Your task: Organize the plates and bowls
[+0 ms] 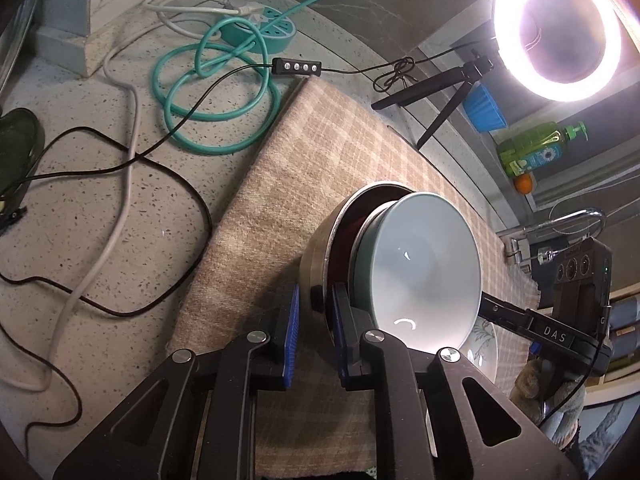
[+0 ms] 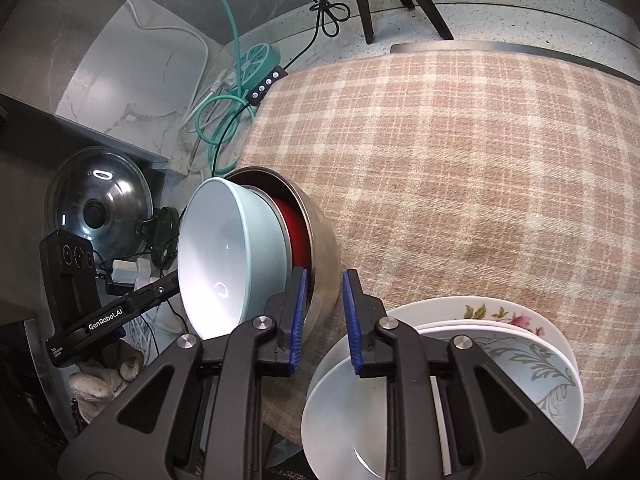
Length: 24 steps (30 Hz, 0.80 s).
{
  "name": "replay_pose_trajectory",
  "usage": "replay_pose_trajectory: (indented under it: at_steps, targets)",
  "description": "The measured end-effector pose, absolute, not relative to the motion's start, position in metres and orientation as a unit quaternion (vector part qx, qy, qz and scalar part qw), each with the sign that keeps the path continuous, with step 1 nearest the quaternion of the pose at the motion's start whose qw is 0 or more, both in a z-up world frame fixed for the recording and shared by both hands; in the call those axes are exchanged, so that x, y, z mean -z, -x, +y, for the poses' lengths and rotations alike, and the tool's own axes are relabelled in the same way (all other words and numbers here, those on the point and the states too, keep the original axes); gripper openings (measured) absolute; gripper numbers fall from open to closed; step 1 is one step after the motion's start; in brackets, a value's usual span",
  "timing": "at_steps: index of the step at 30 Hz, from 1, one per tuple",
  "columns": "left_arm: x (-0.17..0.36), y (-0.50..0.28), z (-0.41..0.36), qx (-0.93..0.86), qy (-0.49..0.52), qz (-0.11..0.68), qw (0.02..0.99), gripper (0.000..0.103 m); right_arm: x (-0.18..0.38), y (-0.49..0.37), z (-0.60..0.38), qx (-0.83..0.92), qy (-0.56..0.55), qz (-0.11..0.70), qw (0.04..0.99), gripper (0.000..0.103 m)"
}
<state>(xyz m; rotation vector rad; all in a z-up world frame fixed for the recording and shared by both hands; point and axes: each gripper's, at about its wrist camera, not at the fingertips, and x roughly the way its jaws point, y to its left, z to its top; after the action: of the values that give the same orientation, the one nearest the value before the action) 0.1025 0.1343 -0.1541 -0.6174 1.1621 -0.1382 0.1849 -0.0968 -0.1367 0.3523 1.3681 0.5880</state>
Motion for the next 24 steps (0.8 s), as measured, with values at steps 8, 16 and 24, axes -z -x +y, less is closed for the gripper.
replay_pose_trajectory:
  at_steps: [8,16,24]
  targets:
    - [0.1560,-0.1056,0.1326,0.068,0.283,0.542,0.788,0.011,0.1408,-0.1849,-0.0899,-0.270,-0.160,0.623,0.717,0.012]
    - [0.1536,-0.1053,0.1302,0.068,0.270,0.544,0.792,0.011,0.1378,-0.1839,-0.0890,-0.265,-0.151,0.619,0.723,0.012]
    - [0.1500,-0.0997,0.1258,0.068,0.251,0.543,0.798,0.011,0.1342,-0.1771,-0.0888,-0.264,-0.146,0.613,0.730,0.012]
